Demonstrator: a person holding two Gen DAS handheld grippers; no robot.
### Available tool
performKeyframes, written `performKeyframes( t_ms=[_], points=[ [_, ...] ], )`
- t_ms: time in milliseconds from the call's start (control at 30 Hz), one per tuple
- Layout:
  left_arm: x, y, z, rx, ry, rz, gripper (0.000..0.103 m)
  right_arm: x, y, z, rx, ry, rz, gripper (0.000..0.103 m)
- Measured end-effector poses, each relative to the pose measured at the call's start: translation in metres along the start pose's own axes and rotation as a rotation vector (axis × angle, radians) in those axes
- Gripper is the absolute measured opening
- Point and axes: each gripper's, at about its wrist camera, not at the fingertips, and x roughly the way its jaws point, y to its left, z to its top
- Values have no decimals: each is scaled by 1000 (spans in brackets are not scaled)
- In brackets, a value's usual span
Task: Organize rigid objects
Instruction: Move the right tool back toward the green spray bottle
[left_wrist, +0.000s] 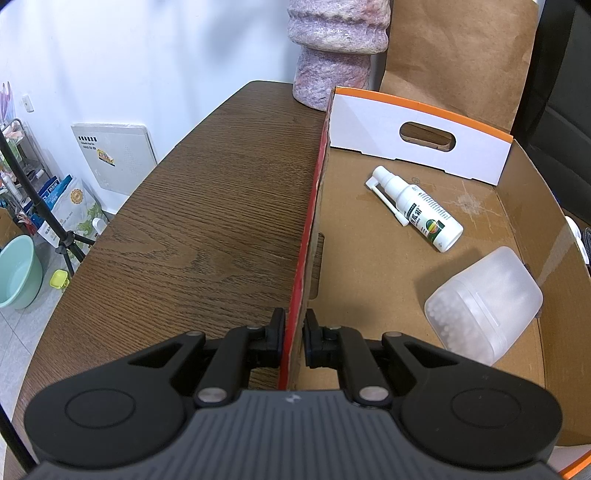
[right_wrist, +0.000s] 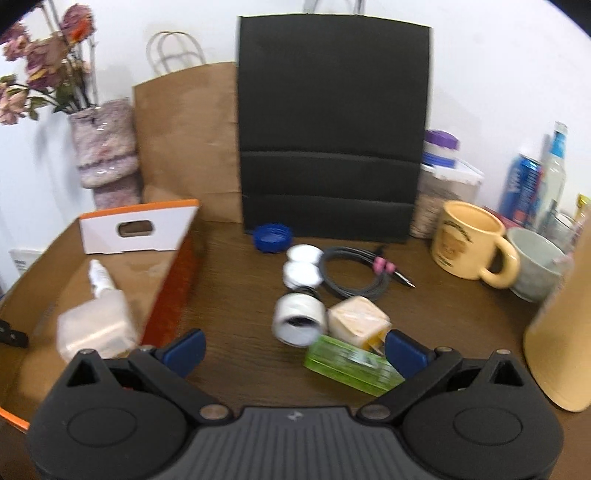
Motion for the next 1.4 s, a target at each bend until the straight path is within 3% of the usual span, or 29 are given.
performKeyframes(
  t_ms=[367, 567, 833, 967, 1033, 1100, 1300, 1400],
  points=[
    [0, 0, 0, 2, 0, 1, 11, 4, -51, -17, 76, 35, -80, 103],
    [0, -1, 0, 3, -1, 1, 11, 14, -70, -21, 141, 33, -55, 103],
    [-1, 0, 0, 4, -2, 2, 11, 44, -59, -32, 21, 1, -41, 103],
    [-1, 0, 0, 5, -2, 2, 11, 60, -52, -38, -31, 59, -25, 88],
    [-1, 0, 0, 4, -1, 2, 11, 59, -52, -38, -25, 47, 9, 73],
    [-1, 0, 0, 5, -2, 2, 11, 56, -51, -39, -28, 39, 25, 49],
    [-1, 0, 0, 5, -2, 3, 11, 45, -38, -43, -76, 44, 44, 34],
    [-1, -1, 0, 5, -2, 3, 11, 44, -34, -44, -72, 39, 47, 34]
  ],
)
